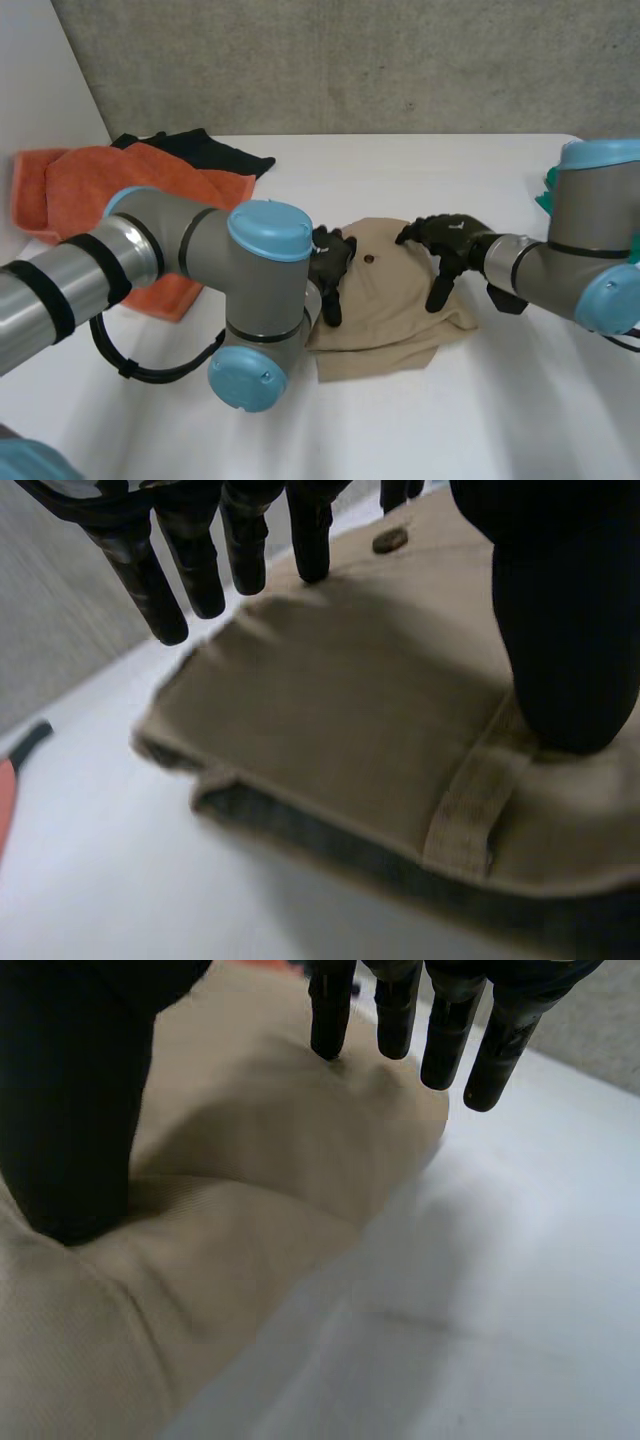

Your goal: Fold the laundry.

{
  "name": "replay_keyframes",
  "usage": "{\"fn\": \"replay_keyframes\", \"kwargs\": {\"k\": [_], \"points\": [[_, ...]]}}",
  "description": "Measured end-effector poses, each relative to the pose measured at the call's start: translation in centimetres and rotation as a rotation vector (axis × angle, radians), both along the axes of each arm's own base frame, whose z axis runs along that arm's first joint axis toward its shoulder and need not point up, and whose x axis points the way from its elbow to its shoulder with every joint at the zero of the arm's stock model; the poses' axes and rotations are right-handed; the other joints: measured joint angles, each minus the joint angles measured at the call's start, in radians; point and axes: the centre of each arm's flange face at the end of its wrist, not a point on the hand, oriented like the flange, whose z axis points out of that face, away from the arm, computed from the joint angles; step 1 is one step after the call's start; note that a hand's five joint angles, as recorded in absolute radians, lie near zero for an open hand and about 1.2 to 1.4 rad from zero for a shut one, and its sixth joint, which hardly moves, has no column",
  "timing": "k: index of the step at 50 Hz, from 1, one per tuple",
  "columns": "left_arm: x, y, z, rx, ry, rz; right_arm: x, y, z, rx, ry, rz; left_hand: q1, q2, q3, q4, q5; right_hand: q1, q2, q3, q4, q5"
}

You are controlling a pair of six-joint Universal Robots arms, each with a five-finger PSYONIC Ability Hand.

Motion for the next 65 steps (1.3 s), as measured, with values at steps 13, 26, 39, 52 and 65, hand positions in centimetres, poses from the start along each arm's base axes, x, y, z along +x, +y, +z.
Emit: {"fn": "replay_keyframes", "kwargs": {"k": [13, 26, 39, 52, 65], "points": [[1.0, 0.0, 0.5, 0.038, -0.04, 0.009, 0.2, 0.4, -0.4, -0.133, 0.181, 0.071, -0.037, -0.002, -0.026, 0.0, -0.001, -0.057, -0.019, 0.0, 0.0, -0.002], [2.1, 1.5, 11.8, -0.11, 0.163, -0.097, -0.5, 3.6, 5.0, -0.418, 0.081, 0.05, -0.037, -0.009, -0.027, -0.007, -0.013, -0.057, -0.019, 0.0, 0.0, -0.005], [4.5, 3.6, 14.6, -0.053, 0.241, -0.312, -1.4, 9.8, 0.5, -0.367, 0.04, 0.154, -0.037, -0.009, -0.027, -0.007, -0.013, -0.057, -0.019, 0.0, 0.0, -0.005], [4.8, 3.9, 14.4, 0.005, 0.279, -0.314, 0.6, 9.9, -3.8, -0.389, 0.03, 0.231, -0.037, -0.009, -0.027, -0.007, -0.013, -0.057, -0.019, 0.0, 0.0, -0.005], [4.9, 4.1, 15.0, -0.01, 0.289, -0.315, 2.7, 7.4, -4.1, -0.485, -0.001, 0.23, -0.037, -0.009, -0.027, -0.007, -0.013, -0.057, -0.019, 0.0, 0.0, -0.005]]}}
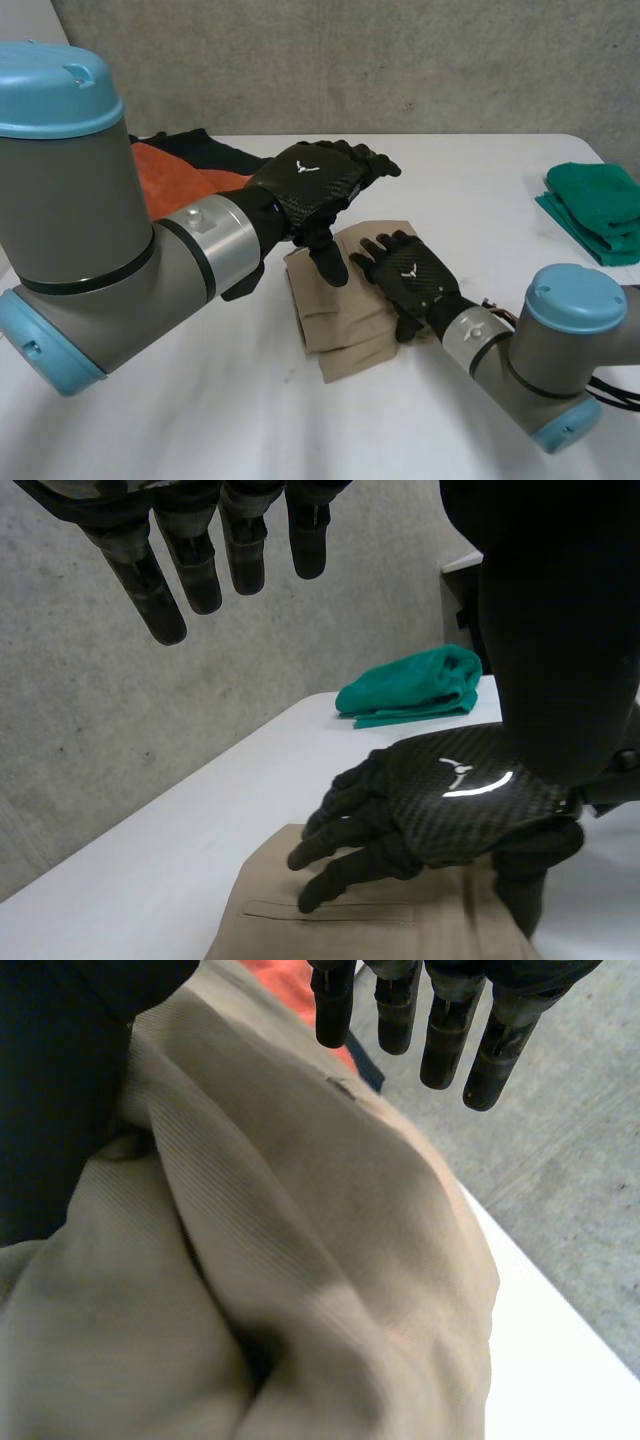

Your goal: Fold the laundry.

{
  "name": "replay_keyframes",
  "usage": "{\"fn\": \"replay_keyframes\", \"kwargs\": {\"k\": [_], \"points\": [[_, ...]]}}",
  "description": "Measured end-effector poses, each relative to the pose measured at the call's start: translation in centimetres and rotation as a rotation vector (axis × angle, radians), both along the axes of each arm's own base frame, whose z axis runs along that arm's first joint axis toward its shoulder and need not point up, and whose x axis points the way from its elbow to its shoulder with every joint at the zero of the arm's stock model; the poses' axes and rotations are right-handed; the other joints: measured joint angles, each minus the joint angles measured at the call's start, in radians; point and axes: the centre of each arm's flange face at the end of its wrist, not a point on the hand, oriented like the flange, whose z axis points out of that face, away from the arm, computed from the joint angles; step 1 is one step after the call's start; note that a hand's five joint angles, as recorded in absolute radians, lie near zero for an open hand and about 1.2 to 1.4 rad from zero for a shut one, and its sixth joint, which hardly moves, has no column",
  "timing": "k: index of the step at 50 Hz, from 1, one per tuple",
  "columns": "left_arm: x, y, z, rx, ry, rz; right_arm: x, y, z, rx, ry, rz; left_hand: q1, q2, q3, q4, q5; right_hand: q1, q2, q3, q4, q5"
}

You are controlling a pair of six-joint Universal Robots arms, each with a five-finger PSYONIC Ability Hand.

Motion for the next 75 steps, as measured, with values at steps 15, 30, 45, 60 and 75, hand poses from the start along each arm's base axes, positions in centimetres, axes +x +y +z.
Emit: {"fn": "replay_keyframes", "kwargs": {"k": [15, 30, 45, 60, 75], "points": [[0.3, 0.4, 0.1, 0.008, 0.008, 0.0, 2.3, -3.1, 0.4, -0.002, -0.024, 0.014, 0.0, 0.0, 0.0, 0.0, 0.0, 0.707, 0.956, 0.925, 0.921, 0.751], [0.5, 0.6, 0.9, -0.007, 0.023, 0.001, -4.2, -10.6, 3.8, -0.038, -0.075, -0.115, 0.0, 0.0, 0.0, 0.0, 0.0, 0.722, 0.959, 0.925, 0.922, 0.796], [0.7, 0.6, 0.9, -0.006, 0.022, 0.005, -13.0, -20.9, 12.0, -0.35, -0.177, -0.104, 0.0, 0.0, 0.0, 0.0, 0.0, 0.732, 0.959, 0.928, 0.922, 0.804], [0.8, 0.7, 0.8, -0.004, 0.02, 0.005, -24.5, -27.9, 12.1, -0.426, -0.368, -0.13, 0.0, 0.0, 0.0, 0.0, 0.0, 0.739, 0.96, 0.936, 0.937, 0.804], [0.8, 0.7, 0.6, 0.002, 0.018, 0.005, -32.4, -28.6, 2.1, -0.279, -0.301, -0.159, 0.0, 0.0, 0.0, 0.0, 0.0, 0.744, 0.963, 0.937, 0.937, 0.804]]}}
